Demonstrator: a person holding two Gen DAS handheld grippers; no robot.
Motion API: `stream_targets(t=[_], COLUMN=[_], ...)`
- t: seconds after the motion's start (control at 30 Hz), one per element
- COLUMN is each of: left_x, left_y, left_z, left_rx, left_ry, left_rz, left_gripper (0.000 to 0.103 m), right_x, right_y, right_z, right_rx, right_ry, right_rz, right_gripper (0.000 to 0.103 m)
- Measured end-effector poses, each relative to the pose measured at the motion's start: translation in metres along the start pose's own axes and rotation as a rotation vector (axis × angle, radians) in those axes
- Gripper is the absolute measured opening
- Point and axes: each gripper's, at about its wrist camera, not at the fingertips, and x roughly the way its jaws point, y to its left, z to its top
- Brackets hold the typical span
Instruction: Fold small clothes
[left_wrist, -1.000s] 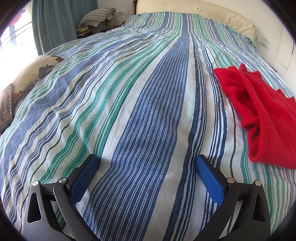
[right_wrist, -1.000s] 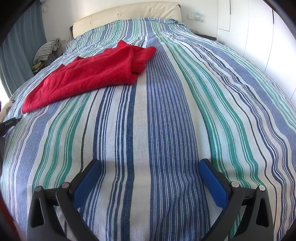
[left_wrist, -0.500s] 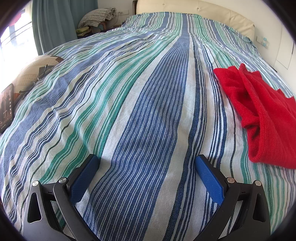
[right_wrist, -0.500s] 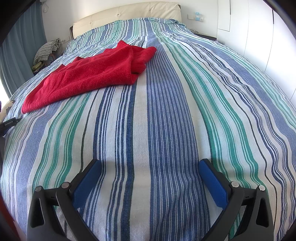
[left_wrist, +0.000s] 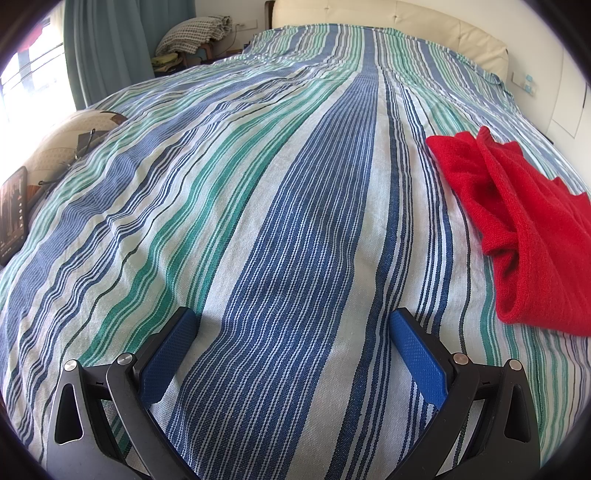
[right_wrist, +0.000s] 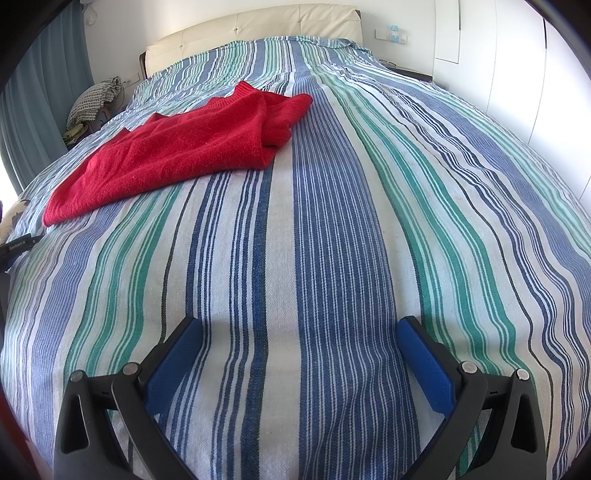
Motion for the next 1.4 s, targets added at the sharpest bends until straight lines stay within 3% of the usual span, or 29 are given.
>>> stream_targets(t=[0.2, 0.33, 0.43, 0.57, 0.63, 0.7, 0.77, 0.9, 0.97, 1.0, 1.03, 1.1, 1.27, 1.4], left_x=[0.000, 0.000, 0.000, 0.000, 0.000, 0.000, 0.000, 0.000, 0.000, 0.000, 0.000, 0.000, 0.000, 0.000], left_y=[0.000, 0.001, 0.001, 0.000, 0.001, 0.001, 0.000, 0.001, 0.000, 0.001, 0.001, 0.001, 0.000, 0.001], left_z=[0.000, 0.000, 0.000, 0.000, 0.000, 0.000, 0.000, 0.000, 0.000, 0.000, 0.000, 0.000, 0.000, 0.000], left_rx=[0.000, 0.000, 0.000, 0.000, 0.000, 0.000, 0.000, 0.000, 0.000, 0.000, 0.000, 0.000, 0.000, 0.000], left_ry=[0.000, 0.000, 0.000, 0.000, 0.000, 0.000, 0.000, 0.000, 0.000, 0.000, 0.000, 0.000, 0.000, 0.000], left_rz=[0.000, 0.000, 0.000, 0.000, 0.000, 0.000, 0.000, 0.000, 0.000, 0.000, 0.000, 0.000, 0.000, 0.000], left_gripper=[0.103, 0.103, 0.103, 0.103, 0.103, 0.103, 0.103, 0.103, 0.103, 0.103, 0.103, 0.103, 0.103, 0.103], right_x=[0.000, -0.003, -0.020, -0.024, 0.002, 0.047, 0.095, 0.143, 0.155, 0.159, 0.162, 0.162, 0.119, 0.085], right_y=[0.000, 0.002, -0.016, -0.040, -0.046, -0.049, -0.052, -0.048, -0.039, -0.033, -0.027, -0.023, 0.025, 0.098], right_z=[0.000, 0.015, 0.061, 0.152, 0.191, 0.216, 0.225, 0.218, 0.212, 0.211, 0.210, 0.208, 0.242, 0.273], right_rx=[0.001, -0.008, 0.090, 0.158, 0.186, 0.225, 0.289, 0.392, 0.399, 0.369, 0.333, 0.361, 0.185, 0.097], right_ry=[0.002, 0.067, 0.017, -0.078, -0.032, 0.076, 0.176, 0.228, 0.239, 0.239, 0.250, 0.268, 0.171, 0.133], right_rz=[-0.001, -0.002, 0.166, 0.273, 0.320, 0.363, 0.370, 0.435, 0.426, 0.398, 0.338, 0.379, 0.267, 0.370], right_gripper=[0.103, 0.103, 0.102, 0.102, 0.102, 0.102, 0.101, 0.100, 0.091, 0.072, 0.043, 0.012, 0.012, 0.012])
